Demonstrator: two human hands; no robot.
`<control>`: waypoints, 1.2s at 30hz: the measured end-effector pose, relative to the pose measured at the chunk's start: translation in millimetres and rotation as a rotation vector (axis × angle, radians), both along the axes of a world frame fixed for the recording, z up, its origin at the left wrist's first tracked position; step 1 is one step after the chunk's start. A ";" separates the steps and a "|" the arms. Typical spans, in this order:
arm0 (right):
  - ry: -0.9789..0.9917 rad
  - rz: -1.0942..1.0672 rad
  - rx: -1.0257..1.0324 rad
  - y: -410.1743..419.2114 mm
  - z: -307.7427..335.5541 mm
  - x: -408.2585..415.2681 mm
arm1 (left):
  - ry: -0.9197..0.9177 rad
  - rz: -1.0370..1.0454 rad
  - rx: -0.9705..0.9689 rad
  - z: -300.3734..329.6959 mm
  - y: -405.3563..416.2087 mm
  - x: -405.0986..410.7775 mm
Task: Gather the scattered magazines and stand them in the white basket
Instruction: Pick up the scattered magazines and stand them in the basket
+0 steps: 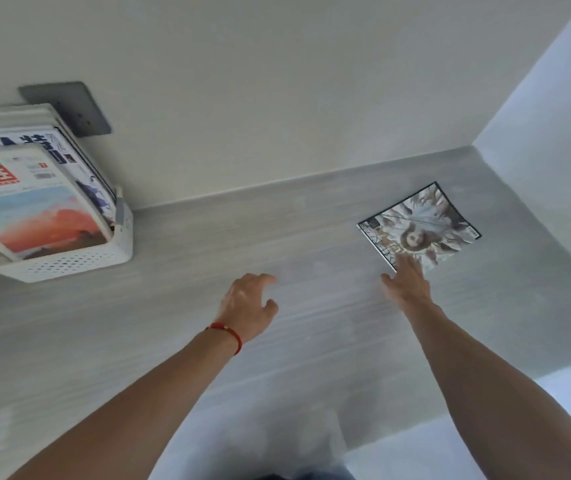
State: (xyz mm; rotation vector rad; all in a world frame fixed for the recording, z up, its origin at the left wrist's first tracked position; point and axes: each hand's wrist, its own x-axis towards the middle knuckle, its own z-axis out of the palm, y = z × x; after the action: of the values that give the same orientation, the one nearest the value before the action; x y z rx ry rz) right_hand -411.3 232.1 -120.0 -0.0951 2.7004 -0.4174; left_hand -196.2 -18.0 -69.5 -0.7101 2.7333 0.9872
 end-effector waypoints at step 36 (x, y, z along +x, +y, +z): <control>-0.410 0.100 -0.552 -168.2 2.6 153.3 | 0.117 0.992 0.648 -27.8 -32.6 106.1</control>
State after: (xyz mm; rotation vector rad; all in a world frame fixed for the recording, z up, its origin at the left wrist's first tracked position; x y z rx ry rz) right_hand -258.1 63.9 -117.5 -0.2652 2.1083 -1.0182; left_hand -90.0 -50.6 -97.3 -1.9105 1.8006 1.9686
